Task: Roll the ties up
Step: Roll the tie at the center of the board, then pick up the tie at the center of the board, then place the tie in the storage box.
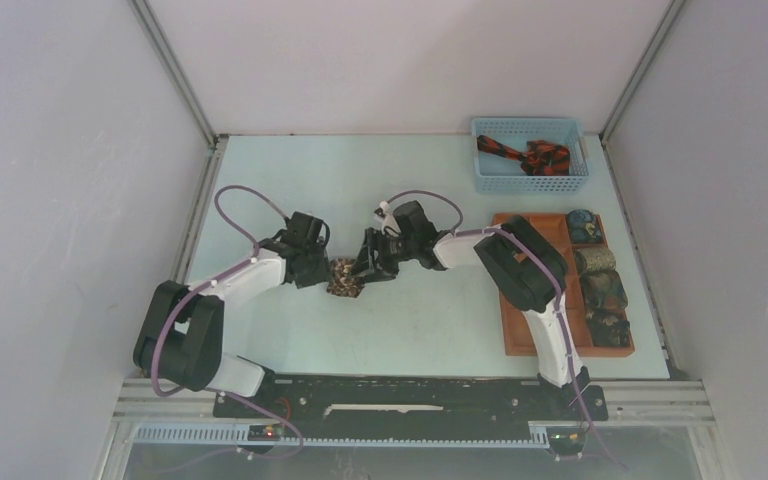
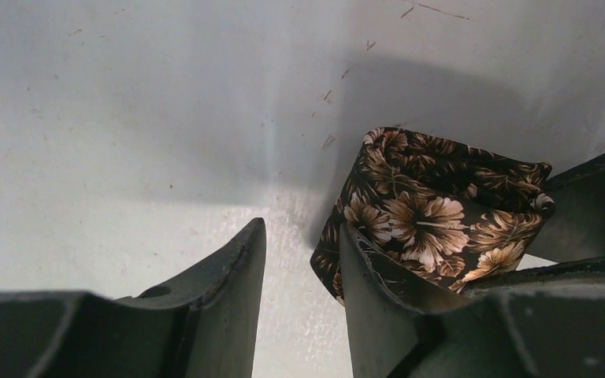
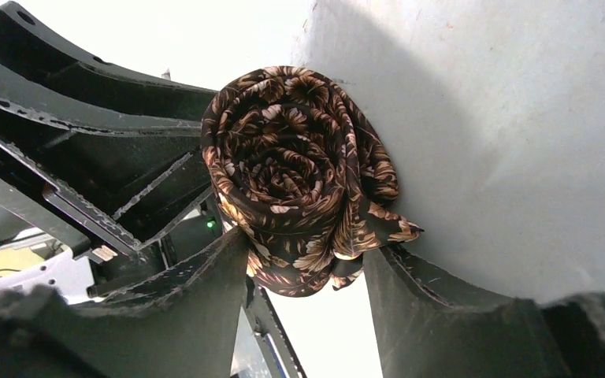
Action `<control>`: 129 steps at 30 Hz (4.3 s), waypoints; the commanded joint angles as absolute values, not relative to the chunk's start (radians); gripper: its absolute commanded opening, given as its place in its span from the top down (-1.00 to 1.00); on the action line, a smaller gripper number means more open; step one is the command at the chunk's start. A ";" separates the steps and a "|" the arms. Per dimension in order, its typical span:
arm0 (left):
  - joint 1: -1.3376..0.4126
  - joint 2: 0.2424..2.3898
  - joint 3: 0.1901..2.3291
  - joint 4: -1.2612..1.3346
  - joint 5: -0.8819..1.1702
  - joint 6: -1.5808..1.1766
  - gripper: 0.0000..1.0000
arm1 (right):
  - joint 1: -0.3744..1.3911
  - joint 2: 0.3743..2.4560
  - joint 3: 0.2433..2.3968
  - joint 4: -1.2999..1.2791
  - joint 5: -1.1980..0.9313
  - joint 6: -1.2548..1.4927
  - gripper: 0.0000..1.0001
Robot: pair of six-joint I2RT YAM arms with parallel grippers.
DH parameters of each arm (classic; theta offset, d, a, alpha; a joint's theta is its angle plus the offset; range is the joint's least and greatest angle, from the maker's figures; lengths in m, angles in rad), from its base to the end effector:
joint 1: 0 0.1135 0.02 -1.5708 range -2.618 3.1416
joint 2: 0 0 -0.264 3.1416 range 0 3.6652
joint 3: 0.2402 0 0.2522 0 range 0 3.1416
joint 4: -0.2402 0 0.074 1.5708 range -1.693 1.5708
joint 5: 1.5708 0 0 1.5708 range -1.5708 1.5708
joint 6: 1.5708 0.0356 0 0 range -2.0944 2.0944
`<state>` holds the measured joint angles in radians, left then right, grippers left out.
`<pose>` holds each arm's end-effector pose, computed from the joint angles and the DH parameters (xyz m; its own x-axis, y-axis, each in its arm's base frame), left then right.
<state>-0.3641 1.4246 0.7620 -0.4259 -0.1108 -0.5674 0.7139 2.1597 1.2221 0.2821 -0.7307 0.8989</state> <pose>0.2465 -0.0897 0.1744 -0.8626 -0.2429 -0.4438 -0.1869 0.9681 -0.1667 0.3167 0.3058 0.1098 -0.9814 -0.0790 -0.1751 -0.1919 0.4471 0.8737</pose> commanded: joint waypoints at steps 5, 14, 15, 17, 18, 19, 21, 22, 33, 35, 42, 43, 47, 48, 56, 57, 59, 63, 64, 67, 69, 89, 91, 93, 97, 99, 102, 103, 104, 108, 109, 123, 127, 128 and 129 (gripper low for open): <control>-0.371 1.396 0.756 -0.392 -0.086 -0.578 0.10 | 0.720 2.176 1.226 0.364 -0.751 0.949 0.08; -0.372 1.393 0.759 -0.387 -0.078 -0.575 0.11 | 0.718 2.181 1.226 0.365 -0.756 0.960 0.73; -0.372 1.391 0.758 -0.387 -0.078 -0.575 0.11 | 0.717 2.180 1.226 0.365 -0.756 0.961 0.82; -0.371 1.384 0.757 -0.389 -0.077 -0.577 0.10 | 0.714 2.178 1.226 0.365 -0.759 0.963 0.93; -0.371 1.380 0.756 -0.388 -0.073 -0.579 0.11 | 0.714 2.176 1.226 0.363 -0.759 0.963 0.96; -0.372 1.378 0.758 -0.392 -0.070 -0.580 0.10 | 0.713 2.172 1.226 0.360 -0.759 0.963 0.99; -0.371 1.370 0.759 -0.400 -0.062 -0.585 0.08 | 0.710 2.167 1.226 0.352 -0.759 0.964 1.00; -0.371 1.362 0.760 -0.405 -0.059 -0.587 0.06 | 0.708 2.163 1.226 0.347 -0.759 0.965 1.00; -0.370 1.233 0.832 -0.569 -0.099 -0.583 -0.27 | 0.682 2.099 1.226 0.250 -0.766 0.962 1.00; -0.370 1.212 0.848 -0.600 -0.108 -0.580 -0.29 | 0.670 2.084 1.226 0.233 -0.772 0.960 1.00; -0.365 1.123 0.892 -0.700 -0.132 -0.559 -0.33 | 0.625 2.038 1.227 0.169 -0.797 0.949 1.00; -0.363 1.113 0.897 -0.714 -0.133 -0.554 -0.34 | 0.621 2.026 1.226 0.157 -0.798 0.945 1.00; -0.357 1.063 0.914 -0.766 -0.143 -0.533 -0.36 | 0.597 1.990 1.226 0.104 -0.801 0.930 1.00; -0.355 1.052 0.919 -0.780 -0.146 -0.527 -0.36 | 0.589 1.982 1.226 0.088 -0.802 0.926 1.00; -0.343 0.943 0.942 -0.849 -0.176 -0.467 -0.82 | 0.489 1.858 1.225 -0.094 -0.804 0.859 1.00; -0.341 0.929 0.944 -0.860 -0.183 -0.461 -0.94 | 0.472 1.839 1.224 -0.120 -0.804 0.845 1.00; -0.338 0.905 0.947 -0.873 -0.191 -0.451 -0.99 | 0.430 1.804 1.224 -0.175 -0.804 0.822 1.00; -0.337 0.863 0.939 -0.890 -0.188 -0.444 -0.99 | 0.341 1.720 1.223 -0.282 -0.789 0.769 1.00; -0.337 0.856 0.938 -0.895 -0.195 -0.446 -1.00 | 0.316 1.695 1.213 -0.289 -0.792 0.766 1.00; -0.338 0.843 0.944 -0.932 -0.230 -0.450 -0.99 | 0.234 1.629 1.169 -0.310 -0.809 0.762 1.00; -0.337 0.827 0.942 -0.949 -0.241 -0.438 -0.99 | 0.177 1.589 1.158 -0.358 -0.793 0.729 1.00; -0.338 0.608 0.824 -0.831 -0.276 -0.482 -0.99 | -0.226 1.424 1.067 -0.515 -0.424 0.527 1.00; -0.338 0.606 0.821 -0.828 -0.273 -0.480 -0.99 | -0.221 1.428 1.042 -0.467 -0.388 0.531 1.00; -0.337 0.606 0.818 -0.823 -0.269 -0.479 -0.99 | -0.208 1.456 1.035 -0.418 -0.355 0.531 1.00; -0.338 0.607 0.818 -0.821 -0.262 -0.478 -0.99 | -0.178 1.509 1.035 -0.353 -0.303 0.540 1.00; -0.337 0.607 0.817 -0.821 -0.265 -0.478 -0.99 | -0.157 1.534 1.035 -0.328 -0.270 0.545 1.00; -0.337 0.603 0.813 -0.818 -0.267 -0.478 -0.99 | -0.126 1.569 1.035 -0.303 -0.218 0.549 1.00; -0.338 0.602 0.812 -0.817 -0.268 -0.476 -0.99 | -0.117 1.578 1.035 -0.300 -0.189 0.551 1.00; -0.338 0.601 0.812 -0.816 -0.269 -0.476 -0.99 | -0.107 1.587 1.035 -0.298 -0.165 0.553 1.00; -0.338 0.595 0.809 -0.812 -0.271 -0.473 -0.99 | -0.045 1.627 1.036 -0.304 -0.078 0.557 1.00; -0.337 0.592 0.809 -0.813 -0.271 -0.474 -0.99 | -0.030 1.639 1.036 -0.309 -0.059 0.561 1.00; -0.337 0.545 0.800 -0.803 -0.268 -0.471 -0.99 | 0.078 1.723 1.035 -0.420 0.038 0.608 1.00; -0.337 0.537 0.797 -0.802 -0.270 -0.469 -0.99 | 0.099 1.704 1.036 -0.451 0.063 0.616 0.71; -0.337 0.536 0.798 -0.802 -0.271 -0.470 -0.99 | 0.101 1.691 1.036 -0.456 0.067 0.617 0.54; -0.337 0.534 0.798 -0.802 -0.271 -0.470 -0.99 | 0.102 1.677 1.037 -0.460 0.067 0.616 0.46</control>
